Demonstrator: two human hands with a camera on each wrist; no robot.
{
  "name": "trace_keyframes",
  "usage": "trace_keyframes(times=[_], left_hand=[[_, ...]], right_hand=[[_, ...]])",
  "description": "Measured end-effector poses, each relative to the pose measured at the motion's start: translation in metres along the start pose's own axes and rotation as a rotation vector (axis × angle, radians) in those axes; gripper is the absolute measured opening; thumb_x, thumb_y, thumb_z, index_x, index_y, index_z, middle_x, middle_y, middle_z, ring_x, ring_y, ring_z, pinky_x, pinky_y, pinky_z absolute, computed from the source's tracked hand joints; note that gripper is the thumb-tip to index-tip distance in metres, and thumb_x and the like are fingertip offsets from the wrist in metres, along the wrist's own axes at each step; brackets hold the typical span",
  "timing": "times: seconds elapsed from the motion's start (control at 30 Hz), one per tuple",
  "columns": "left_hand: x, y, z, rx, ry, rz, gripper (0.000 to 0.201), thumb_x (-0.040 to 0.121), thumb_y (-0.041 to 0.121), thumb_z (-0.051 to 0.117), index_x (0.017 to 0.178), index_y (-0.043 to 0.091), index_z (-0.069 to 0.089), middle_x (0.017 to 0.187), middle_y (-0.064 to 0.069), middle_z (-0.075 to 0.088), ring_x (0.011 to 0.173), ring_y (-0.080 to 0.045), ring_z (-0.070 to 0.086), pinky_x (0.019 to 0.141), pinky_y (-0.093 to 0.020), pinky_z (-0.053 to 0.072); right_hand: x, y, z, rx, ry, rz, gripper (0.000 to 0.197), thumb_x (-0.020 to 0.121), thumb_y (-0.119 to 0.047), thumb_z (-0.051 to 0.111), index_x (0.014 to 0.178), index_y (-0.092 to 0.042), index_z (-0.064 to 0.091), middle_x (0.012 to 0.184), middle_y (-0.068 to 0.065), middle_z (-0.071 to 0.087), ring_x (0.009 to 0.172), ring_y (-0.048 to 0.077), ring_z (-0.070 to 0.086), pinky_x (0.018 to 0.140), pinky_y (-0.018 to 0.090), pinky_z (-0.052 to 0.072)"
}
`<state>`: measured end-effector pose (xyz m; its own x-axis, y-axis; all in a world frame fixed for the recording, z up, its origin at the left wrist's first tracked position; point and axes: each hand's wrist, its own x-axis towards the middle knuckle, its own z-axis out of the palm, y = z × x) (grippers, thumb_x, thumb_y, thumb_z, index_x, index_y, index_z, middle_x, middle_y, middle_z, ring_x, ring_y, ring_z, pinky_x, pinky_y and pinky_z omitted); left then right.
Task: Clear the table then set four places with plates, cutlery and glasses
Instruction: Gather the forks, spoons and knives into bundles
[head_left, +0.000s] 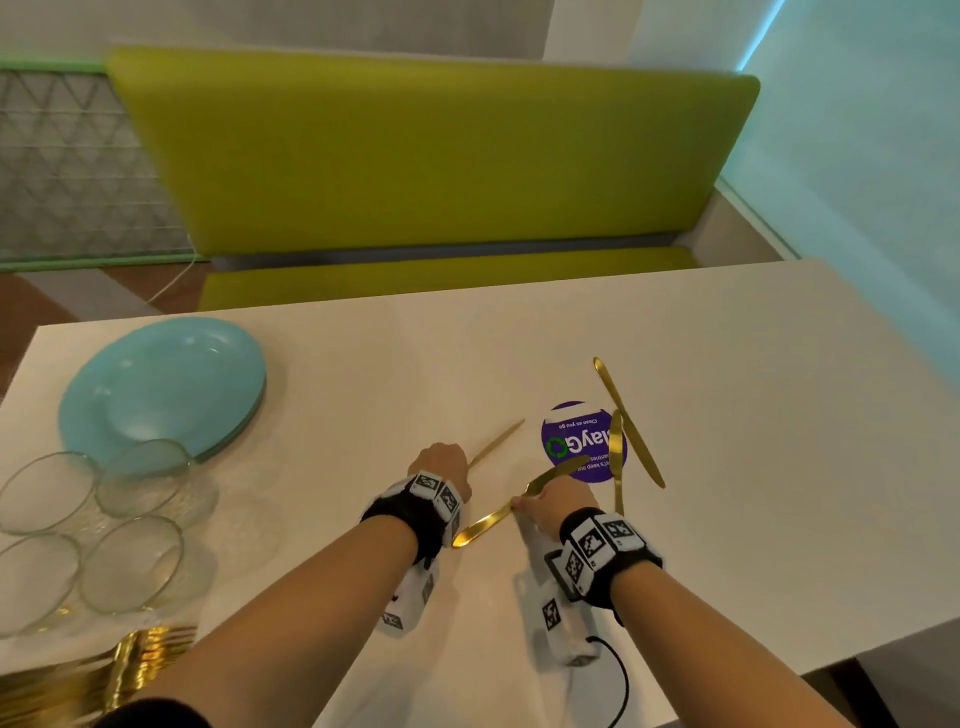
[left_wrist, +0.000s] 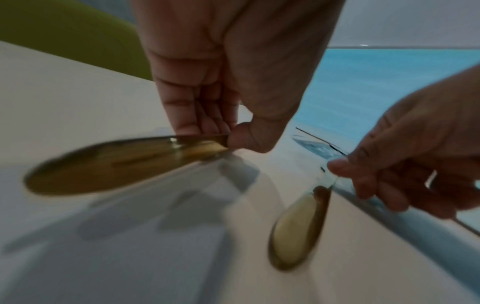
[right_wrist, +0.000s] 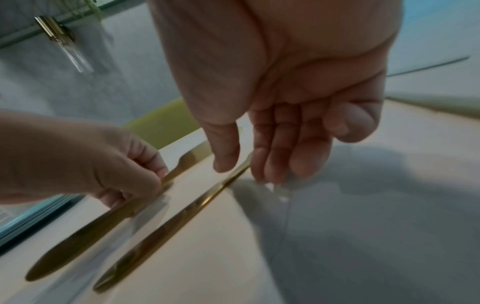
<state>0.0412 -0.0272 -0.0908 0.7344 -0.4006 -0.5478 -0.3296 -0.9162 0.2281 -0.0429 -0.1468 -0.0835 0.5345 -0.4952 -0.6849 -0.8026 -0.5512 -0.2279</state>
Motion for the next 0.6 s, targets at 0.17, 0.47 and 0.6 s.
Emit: trace_keyframes(times=[0.17,0.47,0.6], left_hand=[[-0.003,-0.023,-0.016,-0.206,0.010,-0.024,0.034,0.090,0.024,0.051,0.115,0.002,0.051,0.117,-0.015,0.057,0.091,-0.027,0.054,0.070,-0.028,0.039],[-0.021,-0.037,-0.025,-0.783,0.059,-0.042,0.026,0.094,0.018,0.045,0.115,0.005,0.046,0.092,-0.009,0.064,0.061,-0.010,0.054,0.049,-0.018,0.036],[-0.025,-0.034,-0.023,-0.951,0.041,-0.073,0.012,0.094,0.015,0.043,0.105,0.010,0.044,0.076,-0.007,0.061,0.057,-0.013,0.053,0.050,-0.021,0.044]], right_hand=[[-0.001,-0.012,0.020,0.068,0.097,0.045,0.043,0.083,-0.051,0.060,0.090,-0.009,0.064,0.088,0.006,0.065,0.081,0.021,0.063,0.072,0.029,0.053],[-0.010,-0.018,0.024,0.168,0.145,0.135,0.018,0.083,-0.024,0.062,0.083,-0.007,0.061,0.087,0.005,0.065,0.079,0.020,0.062,0.074,0.026,0.054],[-0.016,-0.015,0.024,0.187,0.167,0.158,0.022,0.083,-0.027,0.064,0.074,-0.010,0.054,0.081,0.005,0.060,0.071,0.019,0.057,0.057,0.024,0.043]])
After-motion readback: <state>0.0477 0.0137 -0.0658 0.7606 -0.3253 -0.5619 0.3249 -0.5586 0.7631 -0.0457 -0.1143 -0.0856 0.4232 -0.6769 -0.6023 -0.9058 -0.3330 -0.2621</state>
